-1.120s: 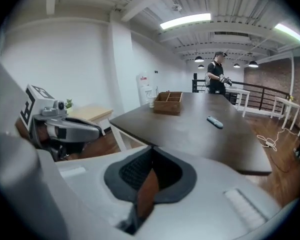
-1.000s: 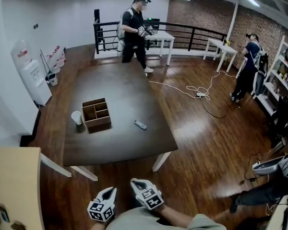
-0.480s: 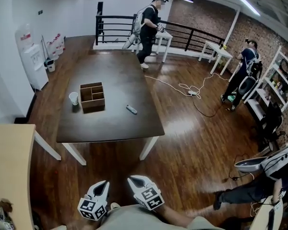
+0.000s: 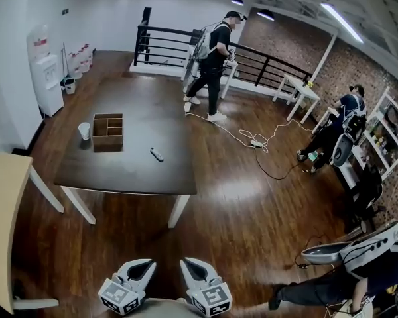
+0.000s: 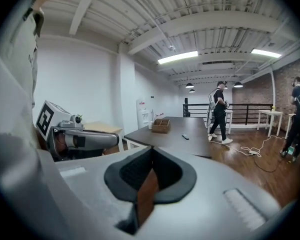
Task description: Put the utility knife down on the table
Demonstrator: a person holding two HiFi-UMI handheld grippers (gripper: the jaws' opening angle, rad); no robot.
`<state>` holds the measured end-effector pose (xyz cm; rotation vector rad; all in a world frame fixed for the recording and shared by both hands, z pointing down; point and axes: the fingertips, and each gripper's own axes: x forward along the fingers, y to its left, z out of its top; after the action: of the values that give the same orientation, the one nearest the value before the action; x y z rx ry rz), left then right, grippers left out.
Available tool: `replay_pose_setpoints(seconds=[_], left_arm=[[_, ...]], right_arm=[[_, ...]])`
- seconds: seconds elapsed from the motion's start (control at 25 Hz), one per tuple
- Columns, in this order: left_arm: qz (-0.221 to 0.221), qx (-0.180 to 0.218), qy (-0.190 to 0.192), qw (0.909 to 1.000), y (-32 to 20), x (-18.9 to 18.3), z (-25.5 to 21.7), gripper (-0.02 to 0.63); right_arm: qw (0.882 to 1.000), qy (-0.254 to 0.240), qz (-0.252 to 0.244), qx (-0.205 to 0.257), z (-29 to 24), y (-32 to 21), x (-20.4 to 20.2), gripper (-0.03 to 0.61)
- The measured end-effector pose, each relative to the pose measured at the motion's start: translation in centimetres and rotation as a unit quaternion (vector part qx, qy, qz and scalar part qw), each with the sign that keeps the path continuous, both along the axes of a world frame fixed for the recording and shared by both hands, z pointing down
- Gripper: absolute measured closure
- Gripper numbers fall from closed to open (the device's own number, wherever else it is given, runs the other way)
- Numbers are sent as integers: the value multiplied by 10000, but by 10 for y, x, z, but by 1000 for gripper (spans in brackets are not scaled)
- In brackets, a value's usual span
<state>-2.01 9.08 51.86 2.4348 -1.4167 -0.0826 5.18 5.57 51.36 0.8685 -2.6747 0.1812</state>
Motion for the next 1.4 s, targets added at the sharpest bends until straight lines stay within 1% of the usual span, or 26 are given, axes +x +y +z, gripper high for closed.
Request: replay_pose_setpoints(seconds=[0.12,0.32,0.44,0.6,0.68,0.8,0.84,0.92,1.0,1.16,1.28,1.4], left_arm=[[149,138,-213,9996,8,42,-7,612],[13,46,-309,9995,23,88,-5,612],[16,52,-417,9991,33,113,4,612],[-5,229,-391,9990,39,141,1,612],[-26,273,-410,9988,40,146,-2,612],[11,245,-580,9980,42,148,6,612],[8,235,-584,9980,42,150,6,612],[-41,271,-541,9982,39,151,-1,612],[-34,354,-635,9974,36,145,-1,612],[18,290,-443,9986,32,142,-8,612],[81,291,-447,9985,32,137,-6,612],[86,206,-401,9989,35,135,-4,612]], right_arm=[[9997,-156,-49,197,-7,9,30,577],[9990,-187,-323,247,-5,32,71,577],[9987,-164,-464,140,8,50,87,577],[9986,-194,-482,-30,16,59,108,577],[9988,-244,-429,41,10,59,118,578],[9990,-290,-310,131,7,59,127,579],[9991,-296,-278,145,7,59,130,580],[9991,-326,-224,174,6,57,131,580],[9990,-366,-174,188,5,54,129,580],[9989,-391,-80,250,3,51,123,580],[9991,-383,-43,202,4,51,117,580],[9992,-327,-63,208,6,54,114,580]])
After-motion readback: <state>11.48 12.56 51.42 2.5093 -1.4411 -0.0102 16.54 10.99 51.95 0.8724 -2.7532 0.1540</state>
